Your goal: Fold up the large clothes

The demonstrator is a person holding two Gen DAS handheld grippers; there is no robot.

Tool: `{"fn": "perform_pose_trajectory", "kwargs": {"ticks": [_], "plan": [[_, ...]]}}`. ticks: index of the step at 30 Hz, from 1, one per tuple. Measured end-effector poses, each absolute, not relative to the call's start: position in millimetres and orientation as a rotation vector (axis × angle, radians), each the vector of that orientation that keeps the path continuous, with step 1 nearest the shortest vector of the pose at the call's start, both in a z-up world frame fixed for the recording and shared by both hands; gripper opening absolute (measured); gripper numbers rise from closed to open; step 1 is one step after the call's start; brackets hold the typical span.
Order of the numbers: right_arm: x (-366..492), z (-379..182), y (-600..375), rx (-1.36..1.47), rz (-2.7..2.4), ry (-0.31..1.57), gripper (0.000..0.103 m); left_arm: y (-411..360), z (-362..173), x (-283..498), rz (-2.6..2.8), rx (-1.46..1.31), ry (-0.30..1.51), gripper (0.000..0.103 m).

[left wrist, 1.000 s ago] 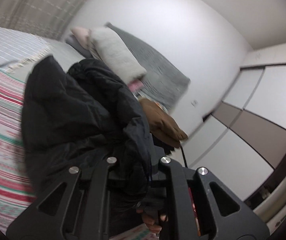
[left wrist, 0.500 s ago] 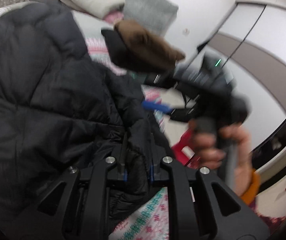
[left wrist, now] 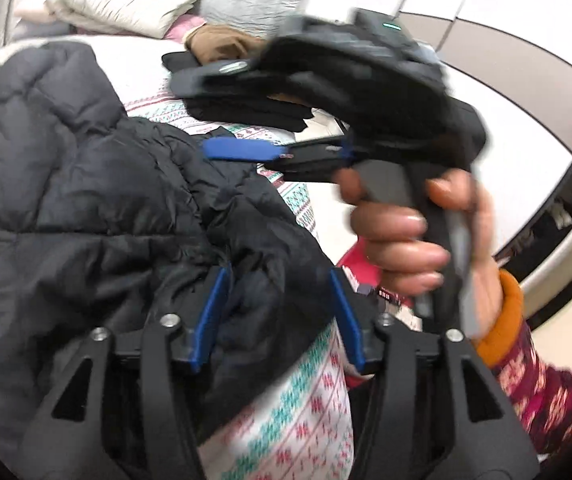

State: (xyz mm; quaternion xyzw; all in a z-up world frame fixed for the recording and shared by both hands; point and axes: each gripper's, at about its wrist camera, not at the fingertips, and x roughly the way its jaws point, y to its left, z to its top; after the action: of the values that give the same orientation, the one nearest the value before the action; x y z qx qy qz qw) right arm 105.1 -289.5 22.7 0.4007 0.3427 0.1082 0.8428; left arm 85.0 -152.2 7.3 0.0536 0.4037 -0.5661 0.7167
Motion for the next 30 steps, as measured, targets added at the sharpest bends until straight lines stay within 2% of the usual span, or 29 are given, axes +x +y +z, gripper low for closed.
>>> {"fn": "perform_pose_trajectory", "kwargs": {"ticks": [3,5,7,8,9,10,12,17,20,22,24,26,28,29,30], "plan": [[120.9,16.4,-273.3,0.829,0.275,0.776,0.069,-124.0,23.6,76.9,-1.254,0.143,0.854,0.066],[128.6,13.4,-267.2,0.811,0.267,0.792,0.069,-105.8,34.1,77.8,-1.209,0.143,0.814,0.068],[137.4,10.7,-261.0,0.796,0.264,0.804,0.062,-84.9,45.6,85.7,-1.13,0.121,0.766,0.068],[141.6,9.7,-256.1,0.788,0.278,0.812,0.041,-68.5,50.1,94.9,-1.074,0.091,0.739,0.068],[145.4,11.3,-249.0,0.767,0.308,0.823,0.013,-52.1,52.8,105.9,-1.015,0.055,0.709,0.068],[147.4,12.1,-245.7,0.739,0.324,0.823,0.01,-40.3,54.1,116.3,-0.956,0.024,0.685,0.068],[141.9,27.2,-238.2,0.674,0.306,0.775,0.007,-21.0,49.2,134.2,-0.859,-0.021,0.676,0.068],[100.0,59.2,-252.6,0.687,0.298,0.63,0.005,-1.8,22.8,164.3,-0.775,-0.12,0.758,0.068],[87.3,46.1,-269.6,0.734,0.193,0.72,0.005,-15.0,9.4,163.1,-0.77,-0.075,0.797,0.068],[84.8,34.4,-277.3,0.669,0.075,0.807,0.006,-30.2,2.9,159.5,-0.8,-0.04,0.813,0.068],[83.1,24.9,-280.9,0.603,-0.011,0.867,0.01,-40.9,0.1,154.3,-0.809,-0.006,0.807,0.068],[78.2,23.6,-288.9,0.61,-0.028,0.849,0.015,-48.3,-0.5,146.6,-0.795,0.054,0.782,0.068],[68.3,26.7,-302.0,0.674,-0.058,0.802,0.038,-57.0,-3.1,147.0,-0.79,0.072,0.778,0.068],[61.9,27.9,-310.2,0.715,-0.075,0.771,0.063,-56.4,-3.1,146.4,-0.793,0.069,0.78,0.068],[62.6,28.2,-315.4,0.749,-0.089,0.751,0.076,-56.9,-3.1,147.0,-0.795,0.066,0.783,0.068]]}}
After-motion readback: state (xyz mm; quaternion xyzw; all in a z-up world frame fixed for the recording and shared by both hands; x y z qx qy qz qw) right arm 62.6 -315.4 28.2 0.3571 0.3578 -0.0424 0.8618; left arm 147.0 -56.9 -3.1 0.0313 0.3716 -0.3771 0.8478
